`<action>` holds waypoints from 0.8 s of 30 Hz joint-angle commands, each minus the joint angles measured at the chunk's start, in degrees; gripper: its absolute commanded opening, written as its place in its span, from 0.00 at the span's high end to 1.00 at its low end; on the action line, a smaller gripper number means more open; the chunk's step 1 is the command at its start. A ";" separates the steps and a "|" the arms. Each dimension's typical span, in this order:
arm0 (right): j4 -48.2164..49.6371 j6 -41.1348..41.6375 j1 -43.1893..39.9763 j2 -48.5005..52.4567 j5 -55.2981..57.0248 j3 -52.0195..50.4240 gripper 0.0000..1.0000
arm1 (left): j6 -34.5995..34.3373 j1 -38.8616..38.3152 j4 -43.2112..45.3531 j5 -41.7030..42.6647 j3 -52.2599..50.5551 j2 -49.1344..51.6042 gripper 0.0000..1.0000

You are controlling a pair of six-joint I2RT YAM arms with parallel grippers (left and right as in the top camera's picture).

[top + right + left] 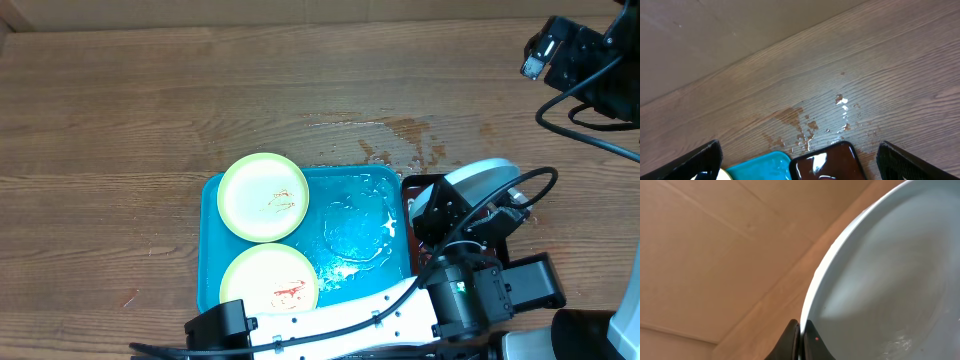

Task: Clean dirty plates on tray and stack at the side
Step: 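Lift the white plate with the left gripper over the brown tray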

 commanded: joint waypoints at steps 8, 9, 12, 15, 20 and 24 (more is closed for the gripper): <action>-0.72 -0.44 -0.22 -0.94 -0.37 1.20 0.00 | 0.52 1.75 2.60 -4.22 1.86 1.18 0.96; -0.83 -0.46 -0.22 -0.94 -0.35 1.20 0.00 | 0.81 2.27 2.86 -3.65 1.86 1.44 0.96; -0.85 -0.46 -0.22 -0.94 -0.37 1.20 0.00 | 2.64 4.22 4.59 -1.90 1.86 2.62 0.96; -0.85 -0.48 -0.22 -0.94 -0.35 1.20 0.00 | 5.05 5.42 6.62 -1.88 1.86 4.24 0.96; -0.90 -0.48 -0.22 -0.94 -0.35 1.20 0.00 | 9.86 5.99 9.29 -1.99 1.86 8.37 0.96; -0.90 -0.50 -0.22 -0.94 -0.33 1.20 0.00 | 9.81 5.88 9.27 -2.14 1.86 9.77 0.96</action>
